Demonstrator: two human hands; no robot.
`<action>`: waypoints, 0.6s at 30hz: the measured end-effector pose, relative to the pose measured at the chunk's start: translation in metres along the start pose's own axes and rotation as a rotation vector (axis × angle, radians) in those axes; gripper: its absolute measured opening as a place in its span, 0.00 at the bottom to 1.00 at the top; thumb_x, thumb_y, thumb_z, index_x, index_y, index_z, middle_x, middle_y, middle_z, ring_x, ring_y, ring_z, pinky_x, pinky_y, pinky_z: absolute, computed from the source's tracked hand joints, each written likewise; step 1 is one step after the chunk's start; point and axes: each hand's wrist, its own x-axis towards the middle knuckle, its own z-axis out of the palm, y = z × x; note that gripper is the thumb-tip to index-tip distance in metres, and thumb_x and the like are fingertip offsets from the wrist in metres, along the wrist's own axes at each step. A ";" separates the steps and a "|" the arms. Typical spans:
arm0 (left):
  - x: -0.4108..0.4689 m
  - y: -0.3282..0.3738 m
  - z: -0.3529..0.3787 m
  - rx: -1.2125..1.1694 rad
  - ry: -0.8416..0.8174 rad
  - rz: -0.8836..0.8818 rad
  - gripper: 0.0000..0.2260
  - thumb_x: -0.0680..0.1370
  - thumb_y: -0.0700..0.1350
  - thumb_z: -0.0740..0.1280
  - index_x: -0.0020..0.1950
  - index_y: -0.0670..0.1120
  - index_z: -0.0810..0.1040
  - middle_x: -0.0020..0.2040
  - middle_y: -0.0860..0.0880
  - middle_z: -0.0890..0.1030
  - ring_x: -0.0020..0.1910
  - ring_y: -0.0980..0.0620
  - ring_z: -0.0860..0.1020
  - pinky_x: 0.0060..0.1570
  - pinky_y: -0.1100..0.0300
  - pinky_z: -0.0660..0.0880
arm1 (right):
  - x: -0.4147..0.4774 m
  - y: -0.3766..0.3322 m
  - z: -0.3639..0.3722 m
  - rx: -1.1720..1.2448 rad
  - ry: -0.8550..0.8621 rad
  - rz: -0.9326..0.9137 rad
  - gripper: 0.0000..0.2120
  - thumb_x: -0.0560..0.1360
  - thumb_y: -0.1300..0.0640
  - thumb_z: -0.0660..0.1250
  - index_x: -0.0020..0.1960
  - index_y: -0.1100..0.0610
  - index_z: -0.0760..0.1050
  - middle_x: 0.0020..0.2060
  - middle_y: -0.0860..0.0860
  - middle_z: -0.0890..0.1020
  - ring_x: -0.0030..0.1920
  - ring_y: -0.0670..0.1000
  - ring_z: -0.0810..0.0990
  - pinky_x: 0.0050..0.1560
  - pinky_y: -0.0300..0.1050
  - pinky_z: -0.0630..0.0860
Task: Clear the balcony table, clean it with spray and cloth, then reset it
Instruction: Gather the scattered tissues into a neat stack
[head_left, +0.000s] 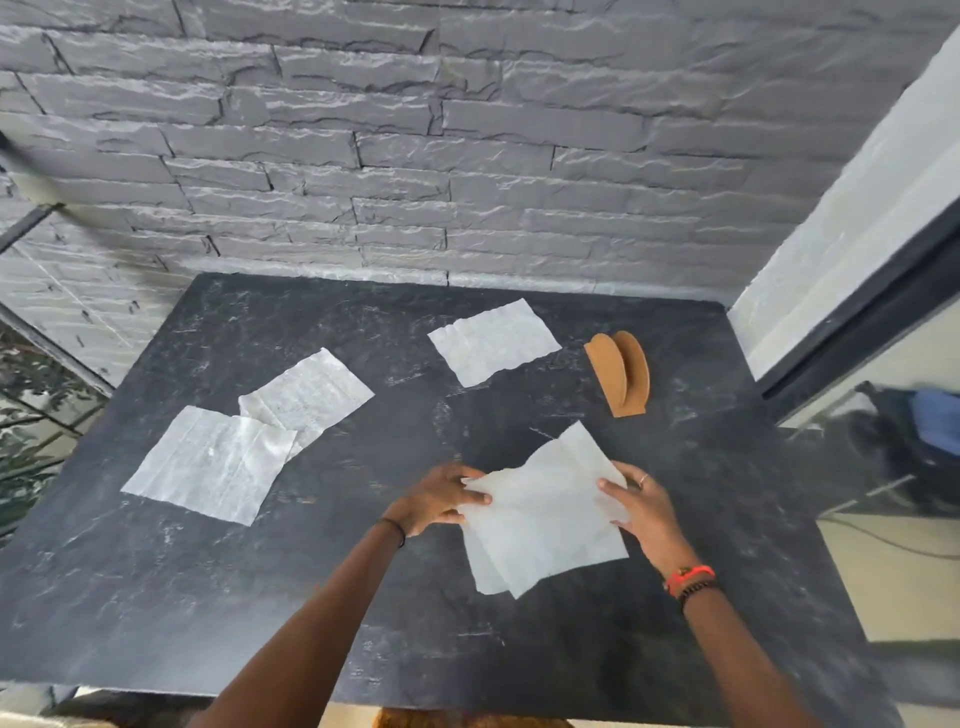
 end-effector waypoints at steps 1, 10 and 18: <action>0.003 -0.003 0.005 0.010 0.066 0.006 0.20 0.74 0.41 0.73 0.65 0.45 0.75 0.59 0.46 0.76 0.55 0.48 0.78 0.48 0.60 0.78 | 0.004 0.006 -0.001 -0.050 0.042 -0.004 0.15 0.72 0.62 0.71 0.58 0.57 0.77 0.49 0.53 0.82 0.46 0.52 0.81 0.41 0.46 0.77; 0.032 -0.008 0.012 0.206 0.370 0.109 0.20 0.72 0.38 0.74 0.63 0.42 0.75 0.61 0.43 0.75 0.54 0.50 0.75 0.25 0.70 0.74 | 0.012 0.020 -0.010 -0.391 0.085 -0.049 0.10 0.68 0.65 0.72 0.48 0.59 0.79 0.38 0.52 0.83 0.41 0.54 0.83 0.45 0.54 0.81; 0.046 0.002 0.009 0.349 0.327 0.146 0.20 0.72 0.37 0.73 0.64 0.44 0.75 0.57 0.45 0.75 0.38 0.54 0.78 0.23 0.70 0.73 | 0.006 0.008 -0.011 -0.490 0.008 -0.097 0.11 0.69 0.61 0.72 0.50 0.55 0.77 0.36 0.54 0.83 0.34 0.50 0.81 0.26 0.37 0.77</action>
